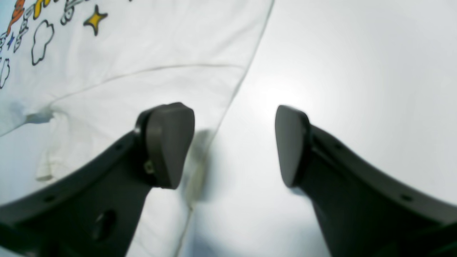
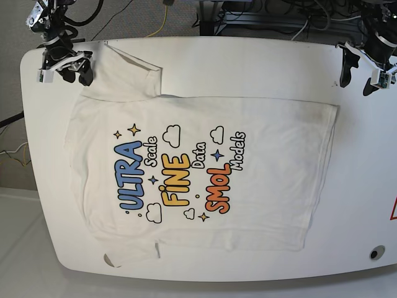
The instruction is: Fold the T-shirt properly
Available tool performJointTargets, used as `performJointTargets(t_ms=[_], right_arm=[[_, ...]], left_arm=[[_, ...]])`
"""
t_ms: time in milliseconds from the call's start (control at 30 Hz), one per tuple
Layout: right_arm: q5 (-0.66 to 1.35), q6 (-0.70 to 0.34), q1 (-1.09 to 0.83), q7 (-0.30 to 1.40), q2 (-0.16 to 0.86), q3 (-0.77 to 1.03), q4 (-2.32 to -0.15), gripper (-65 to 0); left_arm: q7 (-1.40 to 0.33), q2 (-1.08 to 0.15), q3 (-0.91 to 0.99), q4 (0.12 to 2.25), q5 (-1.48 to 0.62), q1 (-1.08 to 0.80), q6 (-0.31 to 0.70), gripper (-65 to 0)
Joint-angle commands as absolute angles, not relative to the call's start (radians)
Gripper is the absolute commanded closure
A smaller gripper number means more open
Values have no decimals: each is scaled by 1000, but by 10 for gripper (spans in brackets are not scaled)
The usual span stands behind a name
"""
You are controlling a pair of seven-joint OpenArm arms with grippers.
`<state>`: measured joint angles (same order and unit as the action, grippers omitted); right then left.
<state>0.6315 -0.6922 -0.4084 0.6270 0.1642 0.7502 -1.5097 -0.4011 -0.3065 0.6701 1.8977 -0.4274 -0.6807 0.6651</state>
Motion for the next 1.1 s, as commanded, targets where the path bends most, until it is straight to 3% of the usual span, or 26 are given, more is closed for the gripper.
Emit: performJointTargets(t_ms=[0,467,733,1067], right_arm=[[631,-698,-400,613,179,729,-1530,-377],[624,-698,-387,621,167,685,-1536,-375],[608,-698,-377,646,159,599,-1546,-376],[617,-698,-364,702,118,624,-1552,-372]], left_arm=[[-369,-301,688,1925,-428,-670,670,-374],[-396,-277,649,1774,-464,-560,694,-377],[-398,-330,640,1776,-460,-549,666,-383],[-397,-335,691,1777,-516,-566,675,-378]])
